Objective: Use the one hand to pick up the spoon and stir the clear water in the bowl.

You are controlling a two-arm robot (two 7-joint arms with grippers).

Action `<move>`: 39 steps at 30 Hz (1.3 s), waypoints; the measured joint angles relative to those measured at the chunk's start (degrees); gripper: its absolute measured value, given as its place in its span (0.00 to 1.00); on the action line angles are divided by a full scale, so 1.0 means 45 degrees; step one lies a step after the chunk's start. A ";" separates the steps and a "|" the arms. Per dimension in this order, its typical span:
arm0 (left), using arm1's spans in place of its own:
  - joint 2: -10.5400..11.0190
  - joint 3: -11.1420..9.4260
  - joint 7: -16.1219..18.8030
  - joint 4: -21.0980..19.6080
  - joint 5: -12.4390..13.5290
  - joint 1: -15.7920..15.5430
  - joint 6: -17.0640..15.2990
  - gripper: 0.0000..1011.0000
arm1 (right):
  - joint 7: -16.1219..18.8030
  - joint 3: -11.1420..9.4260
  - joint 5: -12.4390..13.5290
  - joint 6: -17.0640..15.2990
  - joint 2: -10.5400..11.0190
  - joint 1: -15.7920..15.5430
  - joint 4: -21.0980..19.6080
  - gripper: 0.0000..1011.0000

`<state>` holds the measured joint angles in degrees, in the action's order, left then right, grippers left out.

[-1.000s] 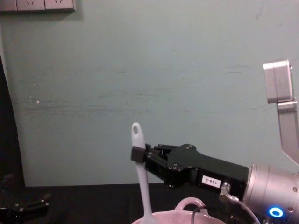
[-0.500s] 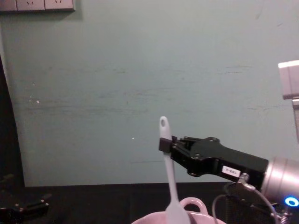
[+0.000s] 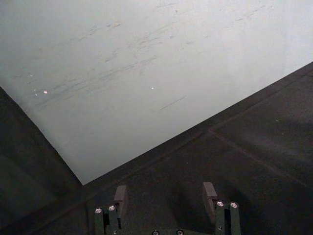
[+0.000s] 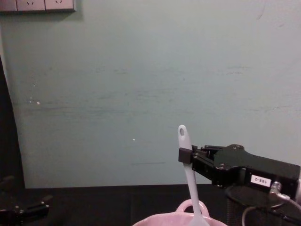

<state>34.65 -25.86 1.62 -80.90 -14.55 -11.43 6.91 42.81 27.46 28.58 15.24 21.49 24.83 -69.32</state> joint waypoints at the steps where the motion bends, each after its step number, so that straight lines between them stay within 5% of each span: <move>1: -0.0001 -0.0001 0.0000 0.0000 0.0000 0.0001 0.0000 0.99 | 0.0013 -0.0003 0.0079 -0.0089 0.0098 -0.0146 -0.0250 0.11; 9: -0.0001 -0.0001 0.0000 0.0000 0.0000 0.0001 0.0000 0.99 | 0.0527 0.0266 0.0475 -0.0324 0.0279 -0.0459 -0.0947 0.11; 15: -0.0001 0.0000 0.0000 0.0000 0.0000 0.0001 0.0000 0.99 | 0.1073 0.0704 0.0880 -0.0427 -0.0051 -0.0318 -0.0762 0.11; 26: 0.0000 0.0000 0.0000 0.0000 0.0000 0.0000 0.0001 0.99 | 0.1525 0.1197 0.0931 0.0532 -0.1235 0.0782 0.1221 0.11; 34: 0.0000 0.0000 0.0000 0.0000 0.0000 0.0000 0.0000 0.99 | 0.1488 0.0940 0.0654 0.1668 -0.1934 0.1658 0.3093 0.11; 39: -0.0001 0.0000 0.0000 0.0000 0.0000 0.0000 0.0000 0.99 | 0.1031 0.0742 0.0244 0.1907 -0.1992 0.1874 0.3501 0.11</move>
<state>34.64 -25.86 1.62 -80.90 -14.55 -11.43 6.91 47.45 30.80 29.68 23.83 12.52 33.26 -53.57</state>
